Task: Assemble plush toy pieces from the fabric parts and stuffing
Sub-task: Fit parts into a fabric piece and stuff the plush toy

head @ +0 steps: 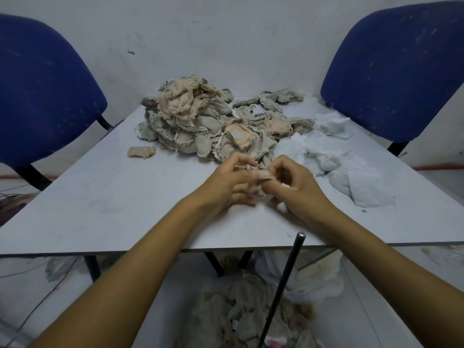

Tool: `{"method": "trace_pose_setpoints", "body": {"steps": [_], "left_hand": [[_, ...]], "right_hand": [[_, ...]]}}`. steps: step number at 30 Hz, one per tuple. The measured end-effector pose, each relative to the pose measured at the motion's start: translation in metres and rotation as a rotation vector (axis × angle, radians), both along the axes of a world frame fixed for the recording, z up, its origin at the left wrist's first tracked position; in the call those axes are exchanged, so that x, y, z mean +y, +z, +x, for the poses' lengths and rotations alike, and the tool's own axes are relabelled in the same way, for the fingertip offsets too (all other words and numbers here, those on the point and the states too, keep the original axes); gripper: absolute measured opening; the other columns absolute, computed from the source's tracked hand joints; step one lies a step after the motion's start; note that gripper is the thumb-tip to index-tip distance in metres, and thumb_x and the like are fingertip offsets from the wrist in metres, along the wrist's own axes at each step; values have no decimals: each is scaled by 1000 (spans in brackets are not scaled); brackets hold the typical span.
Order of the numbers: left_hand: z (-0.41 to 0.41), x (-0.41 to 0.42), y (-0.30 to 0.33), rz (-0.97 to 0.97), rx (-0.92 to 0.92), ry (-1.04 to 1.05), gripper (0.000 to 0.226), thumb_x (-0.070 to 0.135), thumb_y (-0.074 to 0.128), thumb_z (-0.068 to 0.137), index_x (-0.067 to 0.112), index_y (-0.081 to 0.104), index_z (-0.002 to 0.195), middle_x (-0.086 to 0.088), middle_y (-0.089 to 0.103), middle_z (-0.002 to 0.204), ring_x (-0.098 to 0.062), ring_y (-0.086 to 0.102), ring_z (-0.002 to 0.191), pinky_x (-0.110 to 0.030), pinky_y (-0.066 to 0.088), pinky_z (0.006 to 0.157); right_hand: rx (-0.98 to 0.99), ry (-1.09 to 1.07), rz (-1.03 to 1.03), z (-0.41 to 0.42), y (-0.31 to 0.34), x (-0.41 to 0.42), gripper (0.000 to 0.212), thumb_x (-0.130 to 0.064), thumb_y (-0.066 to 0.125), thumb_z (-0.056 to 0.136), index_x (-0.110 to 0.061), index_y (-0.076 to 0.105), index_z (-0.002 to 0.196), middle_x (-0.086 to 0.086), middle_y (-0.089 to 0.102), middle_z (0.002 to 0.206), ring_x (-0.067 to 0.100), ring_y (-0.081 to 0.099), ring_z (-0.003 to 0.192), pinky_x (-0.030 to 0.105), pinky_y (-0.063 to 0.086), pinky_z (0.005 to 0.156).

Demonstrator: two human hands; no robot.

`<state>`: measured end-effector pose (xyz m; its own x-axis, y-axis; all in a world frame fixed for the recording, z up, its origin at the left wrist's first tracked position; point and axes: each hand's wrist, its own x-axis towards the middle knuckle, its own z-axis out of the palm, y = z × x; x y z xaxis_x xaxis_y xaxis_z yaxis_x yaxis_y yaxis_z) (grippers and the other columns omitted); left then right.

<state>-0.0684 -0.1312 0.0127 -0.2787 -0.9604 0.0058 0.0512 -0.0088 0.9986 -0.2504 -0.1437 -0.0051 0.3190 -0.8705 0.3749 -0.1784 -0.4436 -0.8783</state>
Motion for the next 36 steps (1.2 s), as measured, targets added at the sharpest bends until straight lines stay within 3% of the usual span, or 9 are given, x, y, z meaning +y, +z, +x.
{"method": "trace_pose_setpoints", "body": {"steps": [3, 8, 13, 17, 21, 24, 28, 32, 36], "left_hand": [[7, 2, 1, -90, -111, -13, 17, -3, 65, 88, 9, 64, 100, -9, 65, 81, -17, 62, 67, -26, 54, 61], [17, 3, 6, 51, -90, -247, 27, 26, 59, 91, 10, 71, 110, -15, 66, 112, -24, 61, 98, -32, 52, 79], [9, -17, 5, -373, -578, 281, 33, 12, 65, 93, 28, 61, 121, -2, 53, 120, -17, 56, 115, -12, 43, 92], [8, -38, 4, -303, -624, 359, 57, 12, 67, 89, 27, 51, 142, -7, 40, 145, -28, 35, 137, -43, 30, 117], [-5, -50, 1, -280, -642, 407, 60, 13, 66, 90, 24, 47, 146, -1, 29, 156, -27, 22, 144, -35, 15, 122], [-11, -50, 2, -302, -569, 404, 50, 17, 65, 94, 16, 51, 142, 1, 36, 152, -18, 32, 137, -30, 22, 118], [-15, -39, 7, -327, -199, 519, 17, 16, 71, 90, 19, 70, 106, -1, 68, 111, -18, 65, 101, -38, 54, 95], [-3, -32, 8, -329, -75, 562, 21, -5, 73, 82, 15, 67, 82, -3, 68, 79, -16, 65, 74, -32, 55, 72], [2, -20, 8, -204, -42, 293, 29, -15, 66, 83, 13, 62, 90, -3, 64, 75, -19, 62, 72, -33, 53, 68]], "right_hand": [[47, 148, 85, -4, 3, -3, 20, -13, 68, 79, -21, 61, 96, 4, 60, 92, 19, 59, 80, 37, 52, 70], [-690, 77, 507, -9, 10, -17, 40, 11, 44, 72, -15, 62, 96, 6, 59, 83, 19, 57, 68, 32, 51, 58], [-252, -23, 307, 5, 4, -14, 39, 20, 47, 80, -12, 68, 78, 0, 60, 68, 8, 56, 59, 19, 46, 52], [-213, -53, 289, 4, 6, -13, 35, 18, 47, 81, -11, 66, 76, 0, 59, 65, 8, 54, 57, 17, 42, 50], [-142, -51, 250, 6, 7, -8, 30, 15, 51, 79, -10, 67, 76, 3, 59, 67, 10, 55, 57, 22, 46, 55], [-146, -40, 245, 5, 8, -7, 22, 5, 54, 73, -12, 67, 75, 4, 59, 68, 8, 55, 57, 19, 46, 53], [-206, -88, 249, 6, 7, -10, 33, 15, 49, 83, -13, 66, 83, 4, 58, 77, 14, 56, 63, 26, 53, 56], [-273, -141, 215, 6, 7, -9, 35, 4, 55, 92, -26, 60, 110, 2, 56, 105, 16, 59, 83, 36, 61, 72], [-149, -18, 99, 3, 7, -6, 47, -11, 65, 95, -37, 54, 132, 1, 52, 130, 16, 63, 105, 37, 60, 83]]}}
